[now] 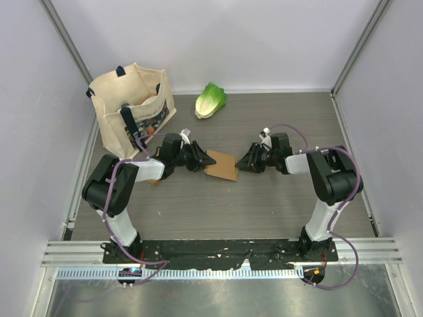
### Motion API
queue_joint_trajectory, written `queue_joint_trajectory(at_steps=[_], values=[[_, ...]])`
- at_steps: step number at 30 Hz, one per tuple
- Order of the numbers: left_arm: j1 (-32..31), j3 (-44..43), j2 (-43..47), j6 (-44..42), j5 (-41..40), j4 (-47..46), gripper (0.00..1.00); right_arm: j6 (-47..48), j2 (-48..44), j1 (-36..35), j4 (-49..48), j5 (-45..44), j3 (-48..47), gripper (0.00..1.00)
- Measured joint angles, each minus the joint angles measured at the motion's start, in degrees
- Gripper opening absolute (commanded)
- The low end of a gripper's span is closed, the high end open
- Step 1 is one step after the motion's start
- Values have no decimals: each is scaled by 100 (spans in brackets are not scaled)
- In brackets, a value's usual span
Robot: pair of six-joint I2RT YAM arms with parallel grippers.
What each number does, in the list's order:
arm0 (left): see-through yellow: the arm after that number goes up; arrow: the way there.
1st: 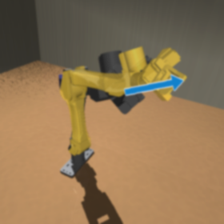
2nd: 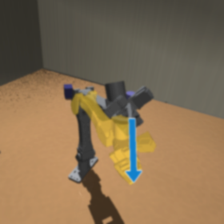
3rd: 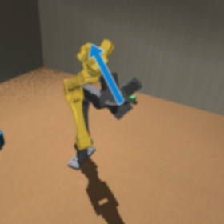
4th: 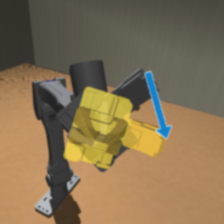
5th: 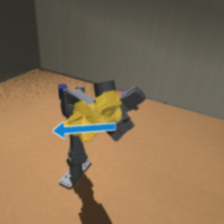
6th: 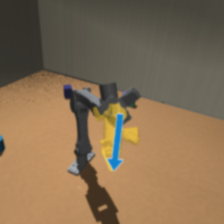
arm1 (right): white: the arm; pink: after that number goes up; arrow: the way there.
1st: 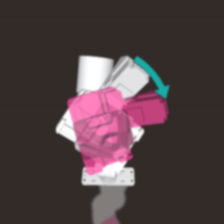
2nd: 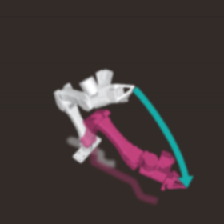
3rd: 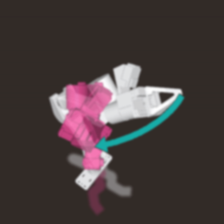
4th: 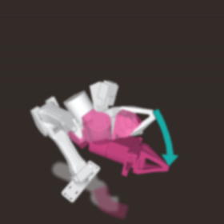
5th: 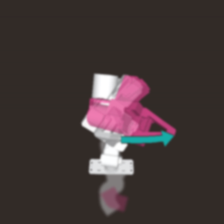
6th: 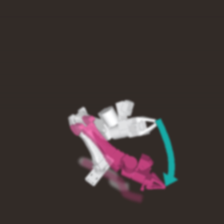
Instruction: Fold the paper box
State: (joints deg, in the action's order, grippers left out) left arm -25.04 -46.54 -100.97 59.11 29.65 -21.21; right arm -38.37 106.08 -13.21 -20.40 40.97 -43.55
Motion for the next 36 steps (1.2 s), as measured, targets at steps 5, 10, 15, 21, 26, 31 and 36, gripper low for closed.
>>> queue_joint_trajectory(at_steps=[5,10,15,21,26,31,36], values=[[70,310,232,520,33,42,23,931,-1156,-592,1397,-1565,-153,72],[262,713,870,1113,175,555,25,2581,-2758,-2636,2090,-3895,-302,73],[601,1003,1563,1631,387,1379,25,4155,-3755,-4463,2063,-4830,-251,73],[765,1665,2240,2369,752,1637,25,5184,-3563,-5292,2122,-5532,-229,73],[772,2024,2743,2887,953,1674,25,5560,-2924,-5589,2218,-5724,-286,73],[793,2131,3182,3169,962,1703,25,5663,-2636,-5729,2175,-5788,-297,70],[793,2262,3528,3460,994,1766,27,5934,-2382,-5943,1613,-6778,-308,64]])
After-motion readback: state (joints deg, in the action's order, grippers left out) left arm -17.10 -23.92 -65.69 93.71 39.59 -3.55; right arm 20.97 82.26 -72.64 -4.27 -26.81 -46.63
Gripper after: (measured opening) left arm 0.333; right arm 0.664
